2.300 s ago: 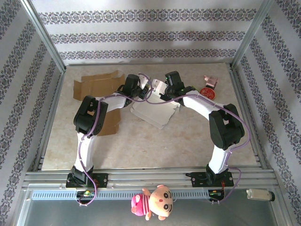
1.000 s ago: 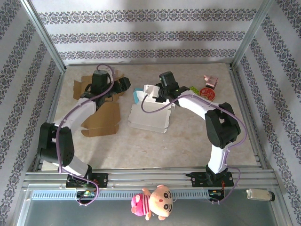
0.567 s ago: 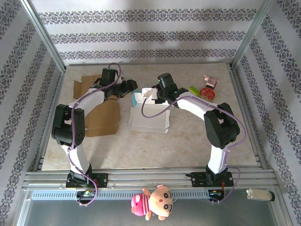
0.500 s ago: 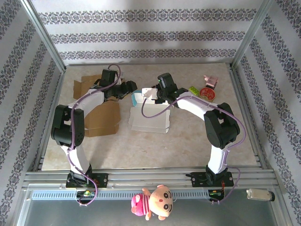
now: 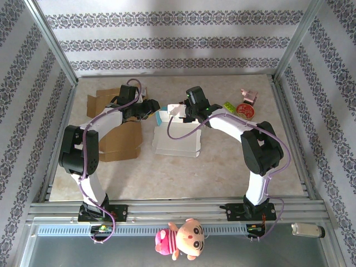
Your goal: Fold the paper box
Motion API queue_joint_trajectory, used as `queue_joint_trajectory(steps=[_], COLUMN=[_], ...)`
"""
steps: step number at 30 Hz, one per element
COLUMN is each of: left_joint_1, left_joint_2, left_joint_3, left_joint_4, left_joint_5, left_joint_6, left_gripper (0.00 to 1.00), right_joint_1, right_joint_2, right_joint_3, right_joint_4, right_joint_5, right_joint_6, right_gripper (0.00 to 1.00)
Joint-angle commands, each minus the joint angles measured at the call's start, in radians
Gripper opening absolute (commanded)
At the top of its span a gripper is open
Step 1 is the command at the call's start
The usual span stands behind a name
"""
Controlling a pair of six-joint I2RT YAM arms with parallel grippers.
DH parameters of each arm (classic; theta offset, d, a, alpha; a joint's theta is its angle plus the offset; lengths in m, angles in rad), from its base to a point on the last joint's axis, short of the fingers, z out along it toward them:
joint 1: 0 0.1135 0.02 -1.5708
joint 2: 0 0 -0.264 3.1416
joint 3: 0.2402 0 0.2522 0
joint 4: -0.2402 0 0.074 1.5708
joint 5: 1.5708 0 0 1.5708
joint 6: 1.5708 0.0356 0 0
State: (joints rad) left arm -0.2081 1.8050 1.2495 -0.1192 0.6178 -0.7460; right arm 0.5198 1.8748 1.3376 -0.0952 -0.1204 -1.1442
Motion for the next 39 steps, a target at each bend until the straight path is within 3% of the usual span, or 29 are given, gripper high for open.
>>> queue_joint_trajectory(steps=[1, 5, 9, 13, 18, 20, 23, 27, 31, 39], left_joint_1=[0.001, 0.0, 0.0, 0.001, 0.001, 0.0, -0.002, -0.004, -0.008, -0.009], left_joint_2=[0.035, 0.04, 0.038, 0.04, 0.041, 0.042, 0.043, 0.045, 0.05, 0.048], left_joint_3=[0.001, 0.002, 0.008, 0.011, 0.013, 0.014, 0.011, 0.013, 0.024, 0.029], left_joint_4=[-0.008, -0.005, -0.011, -0.014, -0.014, -0.016, -0.016, -0.013, -0.027, -0.028], left_joint_5=[-0.017, -0.016, -0.02, -0.023, -0.022, -0.023, -0.025, -0.021, -0.017, -0.024], left_joint_6=[-0.012, -0.016, -0.011, -0.007, -0.006, -0.003, -0.001, 0.001, 0.01, 0.01], left_gripper=[0.35, 0.32, 0.32, 0.32, 0.32, 0.32, 0.32, 0.31, 0.31, 0.31], right_joint_1=[0.005, 0.012, 0.022, 0.022, 0.015, 0.003, -0.034, -0.153, -0.195, -0.196], right_joint_2=[0.009, 0.003, -0.029, -0.094, -0.18, -0.212, -0.237, -0.218, -0.175, -0.116], right_joint_3=[-0.017, -0.025, -0.026, -0.036, -0.046, -0.018, 0.082, 0.143, 0.164, 0.155], right_joint_4=[0.009, 0.029, 0.055, 0.06, 0.037, -0.017, -0.2, -0.413, -0.481, -0.473], right_joint_5=[0.001, 0.005, 0.004, -0.021, -0.028, -0.018, 0.053, -0.118, -0.217, -0.202], right_joint_6=[-0.009, -0.001, 0.049, 0.155, 0.403, 0.637, 1.122, 1.625, 1.795, 1.892], right_gripper=[0.35, 0.46, 0.63, 0.75, 0.8, 0.8, 0.77, 0.63, 0.61, 0.6])
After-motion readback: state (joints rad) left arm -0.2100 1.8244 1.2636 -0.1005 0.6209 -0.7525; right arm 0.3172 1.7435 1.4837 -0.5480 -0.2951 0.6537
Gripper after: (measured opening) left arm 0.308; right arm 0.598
